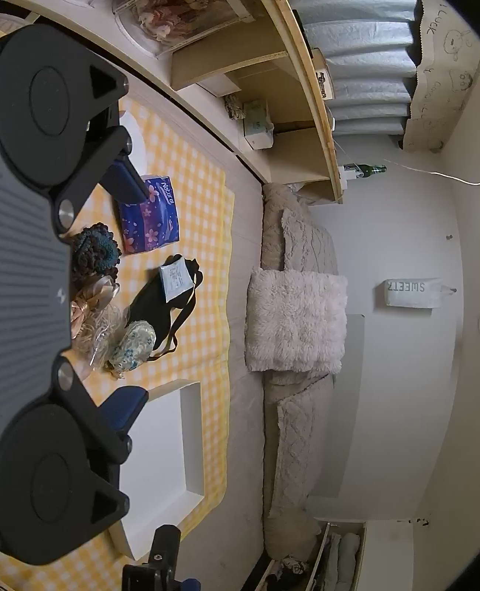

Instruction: Organize soft objects

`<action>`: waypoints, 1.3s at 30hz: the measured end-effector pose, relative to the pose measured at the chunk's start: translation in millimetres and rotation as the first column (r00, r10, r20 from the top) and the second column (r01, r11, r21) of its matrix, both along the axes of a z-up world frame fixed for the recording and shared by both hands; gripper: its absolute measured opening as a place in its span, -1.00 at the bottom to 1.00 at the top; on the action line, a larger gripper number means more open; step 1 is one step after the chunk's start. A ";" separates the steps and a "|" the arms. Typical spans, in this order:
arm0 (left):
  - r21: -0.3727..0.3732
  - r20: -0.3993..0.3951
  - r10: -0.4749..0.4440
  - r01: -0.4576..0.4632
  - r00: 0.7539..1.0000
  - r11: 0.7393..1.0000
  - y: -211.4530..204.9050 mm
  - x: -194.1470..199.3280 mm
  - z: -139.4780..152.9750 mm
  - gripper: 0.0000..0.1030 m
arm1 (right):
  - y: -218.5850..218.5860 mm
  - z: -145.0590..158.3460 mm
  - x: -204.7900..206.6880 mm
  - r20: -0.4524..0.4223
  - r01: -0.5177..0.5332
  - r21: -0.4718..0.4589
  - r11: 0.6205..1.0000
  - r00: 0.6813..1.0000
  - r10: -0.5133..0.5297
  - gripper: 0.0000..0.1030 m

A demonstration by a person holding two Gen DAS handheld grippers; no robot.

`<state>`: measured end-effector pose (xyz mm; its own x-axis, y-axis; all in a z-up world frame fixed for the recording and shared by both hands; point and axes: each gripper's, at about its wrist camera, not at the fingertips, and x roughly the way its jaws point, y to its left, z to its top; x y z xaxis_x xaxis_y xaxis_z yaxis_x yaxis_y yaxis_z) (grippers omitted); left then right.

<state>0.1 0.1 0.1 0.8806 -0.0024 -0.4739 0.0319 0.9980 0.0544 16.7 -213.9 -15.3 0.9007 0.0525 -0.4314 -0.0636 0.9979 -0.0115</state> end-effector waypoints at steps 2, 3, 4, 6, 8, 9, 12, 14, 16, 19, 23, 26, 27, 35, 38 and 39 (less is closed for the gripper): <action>-0.002 -0.001 -0.001 0.001 1.000 1.000 0.0 0.0 0.0 1.00 | 0.4 -0.1 0.0 0.001 0.001 0.000 1.000 1.000 -0.001 1.00; -0.002 -0.001 -0.002 0.002 1.000 1.000 -0.1 -0.1 0.0 1.00 | 0.6 -0.1 0.0 0.002 0.000 -0.001 1.000 1.000 0.000 1.00; -0.001 0.000 -0.003 0.003 1.000 1.000 -0.2 -0.2 0.0 1.00 | 0.7 -0.1 0.1 0.001 0.000 -0.001 1.000 1.000 0.000 1.00; -0.004 -0.002 0.000 0.000 1.000 1.000 0.2 0.2 0.0 1.00 | 1.1 -0.1 0.1 0.000 0.003 -0.004 1.000 1.000 -0.003 1.00; -0.003 -0.001 0.000 0.000 1.000 1.000 0.0 0.0 0.0 1.00 | 1.1 0.0 -0.2 0.001 0.004 -0.005 1.000 1.000 -0.004 1.00; -0.002 -0.001 -0.001 0.001 1.000 1.000 -0.2 -0.1 0.0 1.00 | 1.0 0.2 -0.5 0.001 0.004 -0.005 1.000 1.000 -0.004 1.00; -0.003 -0.002 -0.001 0.001 1.000 1.000 0.1 0.0 0.0 1.00 | 0.7 0.7 -0.6 0.000 0.006 -0.008 1.000 1.000 -0.006 1.00; -0.002 -0.001 -0.001 0.001 1.000 1.000 -0.1 -0.2 0.2 1.00 | -0.5 1.5 -1.1 -0.001 0.009 -0.007 1.000 1.000 -0.009 1.00; -0.004 -0.002 0.000 0.000 1.000 1.000 0.1 0.0 0.1 1.00 | -1.9 2.3 -1.6 -0.002 0.011 -0.006 1.000 1.000 -0.011 1.00; -0.004 -0.002 0.000 0.000 1.000 1.000 0.1 0.1 0.1 1.00 | 1.6 0.3 -0.6 -0.001 0.003 -0.009 1.000 1.000 -0.003 1.00; -0.005 -0.002 0.000 0.000 1.000 1.000 0.0 0.0 0.1 1.00 | 1.7 0.6 -0.5 -0.001 0.004 -0.010 1.000 1.000 -0.004 1.00; -0.005 -0.003 0.000 0.000 1.000 1.000 0.1 0.1 0.0 1.00 | 1.6 0.6 -0.5 -0.001 0.005 -0.010 1.000 1.000 -0.005 1.00; -0.005 -0.003 0.000 0.000 1.000 1.000 0.1 0.1 0.1 1.00 | 1.6 0.5 -0.5 -0.001 0.005 -0.010 1.000 1.000 -0.005 1.00; -0.007 -0.002 0.000 0.000 1.000 1.000 0.0 0.0 0.1 1.00 | 1.8 0.5 -0.6 -0.001 0.004 -0.010 1.000 1.000 -0.004 1.00; -0.007 -0.003 0.000 0.000 1.000 1.000 0.1 0.1 0.1 1.00 | 2.0 0.3 -0.6 -0.002 0.004 -0.011 1.000 1.000 -0.004 1.00; -0.007 -0.003 0.000 0.000 1.000 1.000 0.2 0.1 0.1 1.00 | 1.9 0.6 -0.7 -0.002 0.004 -0.011 1.000 1.000 -0.004 1.00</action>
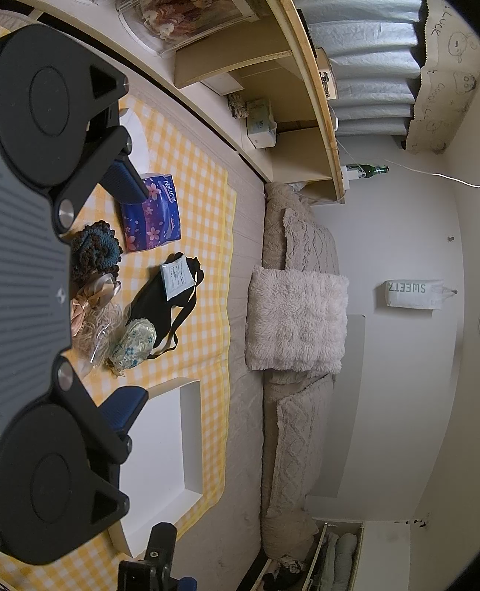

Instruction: Organize soft objects

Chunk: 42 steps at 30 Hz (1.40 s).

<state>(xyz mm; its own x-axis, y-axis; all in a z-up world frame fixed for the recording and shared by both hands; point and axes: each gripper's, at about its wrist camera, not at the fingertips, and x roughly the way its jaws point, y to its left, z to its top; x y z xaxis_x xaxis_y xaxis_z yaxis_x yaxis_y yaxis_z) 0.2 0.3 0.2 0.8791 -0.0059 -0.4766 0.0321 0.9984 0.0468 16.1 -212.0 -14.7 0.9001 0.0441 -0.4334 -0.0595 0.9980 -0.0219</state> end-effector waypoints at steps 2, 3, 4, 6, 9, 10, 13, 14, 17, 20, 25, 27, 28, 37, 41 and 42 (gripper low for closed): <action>0.000 -0.001 0.000 0.000 1.000 1.000 -0.1 0.0 0.0 1.00 | 0.1 0.0 -0.1 0.000 0.000 0.000 1.000 1.000 0.000 1.00; 0.000 -0.002 0.000 0.000 1.000 1.000 -0.3 0.0 -0.1 1.00 | 0.0 0.0 -0.1 0.000 0.000 0.000 1.000 1.000 0.000 1.00; 0.000 -0.002 0.001 -0.001 1.000 1.000 -0.6 0.0 -0.1 1.00 | 0.1 0.0 -0.1 0.000 -0.001 0.000 1.000 1.000 0.001 1.00; 0.000 -0.004 0.002 -0.002 1.000 1.000 -1.3 0.1 -0.2 1.00 | 0.2 0.0 -0.2 0.000 0.000 0.000 1.000 1.000 0.000 1.00; 0.001 -0.004 0.005 -0.005 1.000 1.000 -3.4 -0.5 -1.7 1.00 | 0.3 -0.1 -0.2 0.000 0.000 0.000 1.000 1.000 0.000 1.00; 0.001 -0.004 0.004 -0.004 1.000 1.000 -3.1 -0.5 -1.6 1.00 | 0.4 -0.1 -0.2 0.000 0.000 0.000 1.000 1.000 0.000 1.00; -0.001 -0.004 0.004 -0.004 1.000 1.000 -2.9 -0.4 -1.5 1.00 | 0.4 -0.1 -0.2 0.000 0.000 0.000 1.000 1.000 0.000 1.00; -0.001 -0.004 0.004 -0.004 1.000 1.000 -3.1 -0.4 -1.5 1.00 | 0.7 -0.3 -0.1 0.000 0.000 0.000 1.000 1.000 0.000 1.00; -0.001 -0.004 0.004 -0.004 1.000 1.000 -2.5 -1.0 0.0 1.00 | 0.4 -0.1 -0.1 0.000 0.000 -0.001 1.000 1.000 0.000 1.00; 0.000 -0.004 0.006 -0.006 1.000 1.000 -3.0 -1.1 0.0 1.00 | 0.7 -0.4 0.0 -0.001 -0.001 -0.001 1.000 1.000 0.001 1.00; 0.001 -0.005 0.007 -0.007 1.000 1.000 -1.6 2.5 -3.5 1.00 | 0.4 -0.1 0.1 -0.001 0.000 -0.001 1.000 1.000 0.000 1.00; 0.000 -0.005 0.006 -0.006 1.000 1.000 -1.5 2.6 -3.5 1.00 | 0.3 -0.1 0.2 -0.001 0.000 -0.001 1.000 1.000 0.000 1.00; 0.000 -0.005 0.006 -0.006 1.000 1.000 -1.4 2.6 -3.5 1.00 | 0.5 -0.3 0.2 -0.001 0.000 -0.001 1.000 1.000 0.000 1.00; -0.002 -0.006 0.008 -0.008 1.000 1.000 -0.3 -0.6 -1.6 1.00 | 1.0 -0.5 0.4 -0.001 0.000 -0.001 1.000 1.000 0.000 1.00; -0.001 -0.006 0.007 -0.007 1.000 1.000 -0.2 -0.5 -1.6 1.00 | 1.6 -0.8 0.6 -0.002 0.000 -0.002 1.000 1.000 0.000 1.00; -0.002 -0.006 0.007 -0.007 1.000 1.000 -0.1 -0.5 -1.5 1.00 | 1.6 -0.8 0.6 -0.002 0.000 -0.002 1.000 1.000 0.000 1.00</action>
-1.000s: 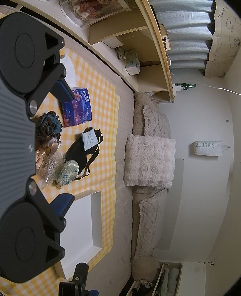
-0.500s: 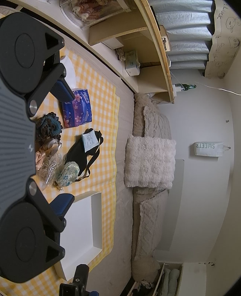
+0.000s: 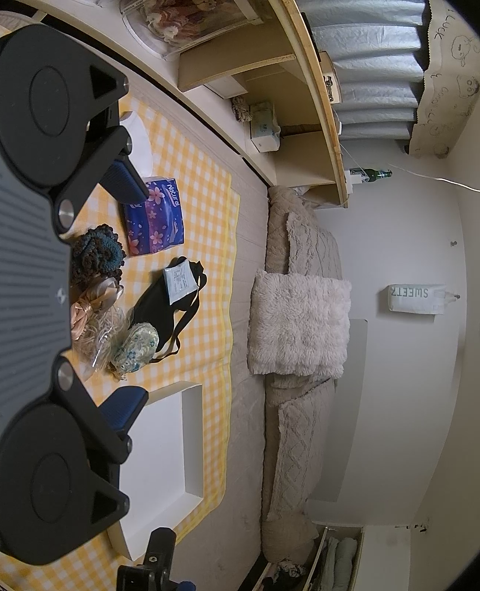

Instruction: Organize soft objects

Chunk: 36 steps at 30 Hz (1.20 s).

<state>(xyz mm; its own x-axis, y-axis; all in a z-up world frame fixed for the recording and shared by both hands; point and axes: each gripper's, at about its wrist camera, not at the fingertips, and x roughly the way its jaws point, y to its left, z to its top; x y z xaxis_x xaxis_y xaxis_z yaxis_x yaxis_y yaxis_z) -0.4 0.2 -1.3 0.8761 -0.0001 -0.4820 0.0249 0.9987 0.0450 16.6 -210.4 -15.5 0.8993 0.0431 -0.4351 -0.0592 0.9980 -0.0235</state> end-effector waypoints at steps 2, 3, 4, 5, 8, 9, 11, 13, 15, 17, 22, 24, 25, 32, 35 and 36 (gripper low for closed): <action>0.000 0.000 0.000 0.000 1.000 1.000 0.1 0.0 0.0 1.00 | 0.1 -0.1 0.0 0.000 0.000 0.001 1.000 1.000 0.000 1.00; 0.000 0.001 0.000 0.000 1.000 1.000 0.0 0.0 0.0 1.00 | 0.1 -0.2 0.0 0.000 0.000 0.001 1.000 1.000 0.000 1.00; 0.000 0.000 0.000 0.000 1.000 1.000 0.1 0.1 0.0 1.00 | 0.1 -0.1 0.0 0.000 0.000 0.000 1.000 1.000 0.000 1.00; 0.000 0.000 0.000 0.000 1.000 1.000 0.0 0.0 0.0 1.00 | 0.1 -0.2 0.0 0.000 0.000 0.000 1.000 1.000 0.000 1.00; -0.001 0.001 -0.001 0.001 1.000 1.000 -0.1 -0.3 -0.1 1.00 | 0.2 -0.2 -0.1 0.000 0.000 0.000 1.000 1.000 0.000 1.00; -0.001 0.000 0.000 0.000 1.000 1.000 0.3 0.1 0.1 1.00 | 0.2 -0.2 -0.1 0.000 0.000 0.000 1.000 1.000 0.000 1.00; 0.000 0.000 0.001 -0.001 1.000 1.000 0.0 -0.1 0.0 1.00 | 0.0 0.0 -0.1 -0.001 0.000 0.000 1.000 1.000 0.000 1.00; -0.001 0.000 0.000 0.000 1.000 1.000 0.5 0.1 0.3 1.00 | -0.2 0.5 0.0 -0.001 0.000 0.000 1.000 1.000 0.000 1.00; 0.000 0.001 0.000 0.000 1.000 1.000 0.4 0.0 0.2 1.00 | -0.5 1.1 0.1 0.000 0.000 0.000 1.000 1.000 0.000 1.00; 0.005 0.003 0.004 -0.004 1.000 1.000 6.3 -1.1 -0.5 1.00 | -0.6 1.3 0.3 0.000 0.000 0.001 1.000 1.000 0.000 1.00; 0.027 0.006 0.023 -0.023 1.000 0.999 11.7 0.8 0.2 1.00 | -1.7 3.6 0.4 0.000 -0.011 0.011 1.000 1.000 0.011 1.00; 0.018 0.004 0.033 -0.033 0.999 0.999 16.6 5.1 2.6 1.00 | -2.7 5.4 3.5 -0.002 -0.023 0.020 1.000 1.000 0.023 1.00; 0.014 0.002 0.041 -0.041 0.999 0.999 19.2 8.0 4.4 1.00 | -2.3 7.2 6.0 0.000 -0.029 0.020 0.999 1.000 0.029 1.00; 0.006 0.043 0.124 -0.125 0.991 0.992 40.3 31.1 22.5 1.00 | -4.0 25.3 24.5 0.033 -0.062 -0.012 0.998 0.998 0.062 1.00; -0.011 0.065 0.168 -0.168 0.984 0.986 49.6 43.5 30.2 1.00 | -1.1 32.4 34.7 0.046 -0.091 -0.011 0.996 0.995 0.091 1.00; -0.021 0.070 0.180 -0.179 0.981 0.984 52.8 48.3 32.3 1.00 | 0.5 34.2 39.0 0.051 -0.100 -0.008 0.995 0.994 0.100 1.00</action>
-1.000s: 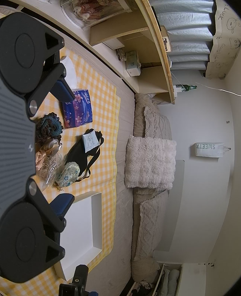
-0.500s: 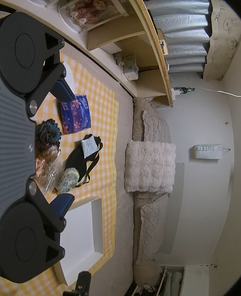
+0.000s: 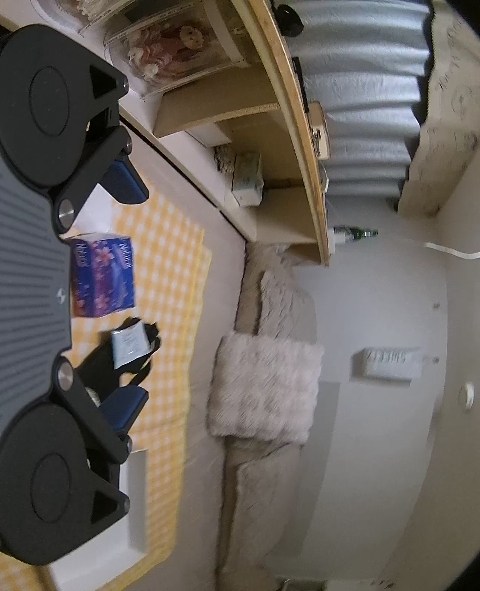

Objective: Organize soft objects
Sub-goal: 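Grasp the blue tissue pack with the left tool while the right tool grasps the floral pouch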

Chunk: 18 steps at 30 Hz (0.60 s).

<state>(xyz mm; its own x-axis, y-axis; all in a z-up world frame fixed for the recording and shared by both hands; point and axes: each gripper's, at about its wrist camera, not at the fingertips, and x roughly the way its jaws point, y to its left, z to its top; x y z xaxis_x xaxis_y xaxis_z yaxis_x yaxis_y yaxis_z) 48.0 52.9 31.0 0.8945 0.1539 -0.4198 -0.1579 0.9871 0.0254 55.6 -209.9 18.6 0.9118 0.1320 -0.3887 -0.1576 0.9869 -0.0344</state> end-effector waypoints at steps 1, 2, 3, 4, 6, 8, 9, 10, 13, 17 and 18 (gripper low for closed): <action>-0.018 0.005 0.014 -0.014 1.000 1.000 3.0 5.6 1.9 1.00 | 1.3 0.8 3.9 0.004 -0.007 0.003 1.000 1.000 0.007 1.00; -0.043 0.010 0.025 -0.025 1.000 0.999 6.5 12.0 3.5 1.00 | 3.0 1.2 10.7 0.009 -0.017 0.013 1.000 1.000 0.017 1.00; -0.075 0.013 0.031 -0.030 0.999 0.997 10.2 19.2 4.8 1.00 | 4.7 0.7 21.0 0.014 -0.026 0.039 0.999 1.000 0.025 1.00; -0.106 0.012 0.032 -0.031 0.999 0.994 13.5 26.8 5.7 1.00 | 5.2 -0.1 28.3 0.012 -0.026 0.057 0.998 1.000 0.025 1.00; -0.172 0.001 0.028 -0.028 1.000 0.985 20.3 42.4 5.9 1.00 | 4.8 -2.6 46.7 0.003 -0.015 0.099 0.995 1.000 0.015 1.00; -0.228 -0.042 0.065 -0.073 0.997 0.971 25.7 59.4 2.2 1.00 | 3.4 -5.9 64.5 -0.009 0.011 0.127 0.992 1.000 -0.010 1.00; -0.253 -0.066 0.085 -0.099 0.994 0.962 28.7 67.1 -1.4 1.00 | 2.6 -8.3 72.8 -0.017 0.026 0.135 0.990 1.000 -0.024 1.00; -0.285 -0.088 0.091 -0.112 0.992 0.952 31.6 75.2 -6.2 1.00 | 2.3 -10.6 80.2 -0.024 0.036 0.140 0.990 0.999 -0.033 1.00; -0.386 -0.172 0.092 -0.153 0.981 0.910 43.9 101.3 -26.3 1.00 | 4.4 -19.3 102.8 -0.046 0.034 0.141 0.989 0.999 -0.027 1.00; -0.515 -0.319 0.104 -0.265 0.942 0.815 62.7 135.7 -63.5 1.00 | 16.0 -34.2 125.6 -0.076 -0.014 0.093 0.996 0.997 0.021 1.00; -0.531 -0.357 0.117 -0.304 0.927 0.791 65.8 144.3 -73.7 1.00 | 18.9 -37.8 130.5 -0.092 -0.023 0.079 0.997 0.995 0.030 1.00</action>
<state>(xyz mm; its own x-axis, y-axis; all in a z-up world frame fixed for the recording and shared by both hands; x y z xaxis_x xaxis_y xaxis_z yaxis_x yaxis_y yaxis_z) 192.3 118.8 -42.7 0.6897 -0.0261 -0.7236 -0.4411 0.7774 -0.4485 186.1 -191.0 -19.1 0.8678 0.1887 -0.4597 -0.1825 0.9815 0.0583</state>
